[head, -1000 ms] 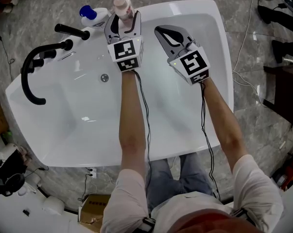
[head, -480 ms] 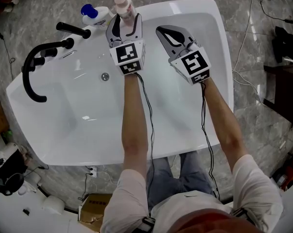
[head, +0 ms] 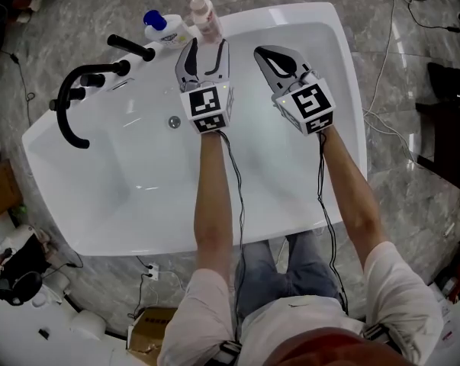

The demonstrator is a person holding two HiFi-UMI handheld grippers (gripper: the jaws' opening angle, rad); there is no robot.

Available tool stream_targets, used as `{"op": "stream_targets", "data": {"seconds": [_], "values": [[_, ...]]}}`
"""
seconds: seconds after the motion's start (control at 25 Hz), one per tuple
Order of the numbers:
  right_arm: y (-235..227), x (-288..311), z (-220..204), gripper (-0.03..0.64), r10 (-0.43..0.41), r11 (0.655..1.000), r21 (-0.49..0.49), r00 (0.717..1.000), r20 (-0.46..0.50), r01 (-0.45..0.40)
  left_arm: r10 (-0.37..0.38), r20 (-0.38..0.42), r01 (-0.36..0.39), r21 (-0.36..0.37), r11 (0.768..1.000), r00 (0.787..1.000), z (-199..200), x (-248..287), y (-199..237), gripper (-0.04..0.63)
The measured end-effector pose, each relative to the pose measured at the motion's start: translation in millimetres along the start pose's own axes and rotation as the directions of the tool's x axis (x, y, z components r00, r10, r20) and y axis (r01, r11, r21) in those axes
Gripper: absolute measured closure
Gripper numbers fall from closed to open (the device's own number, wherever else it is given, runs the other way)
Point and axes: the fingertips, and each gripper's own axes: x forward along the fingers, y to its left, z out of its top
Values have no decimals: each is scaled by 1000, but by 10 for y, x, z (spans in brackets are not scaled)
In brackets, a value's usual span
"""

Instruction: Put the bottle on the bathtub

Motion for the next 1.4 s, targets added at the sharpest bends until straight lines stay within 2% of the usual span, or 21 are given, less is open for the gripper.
{"op": "stream_targets", "data": {"seconds": [0.32, 0.52, 0.8, 1.12, 1.28, 1.4], "values": [[311, -571, 532, 621, -11, 1000, 22, 999, 42, 10, -79, 42, 78, 23, 997, 996, 545, -833, -319, 420], [572, -1019, 978, 621, -7, 1000, 5, 998, 56, 7, -133, 67, 131, 28, 991, 989, 1047, -1458, -505, 490], [992, -1836, 1684, 621, -7, 1000, -4, 996, 93, 8, -192, 107, 188, 48, 981, 976, 1811, -2411, -731, 557], [1608, -2810, 2265, 622, -29, 999, 24, 993, 115, 27, -241, 130, 237, 45, 971, 962, 2373, -3492, -1036, 575], [1911, -3144, 2469, 621, -38, 999, 16, 991, 125, 37, -269, 138, 268, 24, 963, 953, 2532, -3959, -1154, 577], [2088, -3330, 2593, 622, -45, 999, 12, 990, 137, 43, -291, 145, 288, 41, 957, 946, 2616, -4221, -1213, 577]]}}
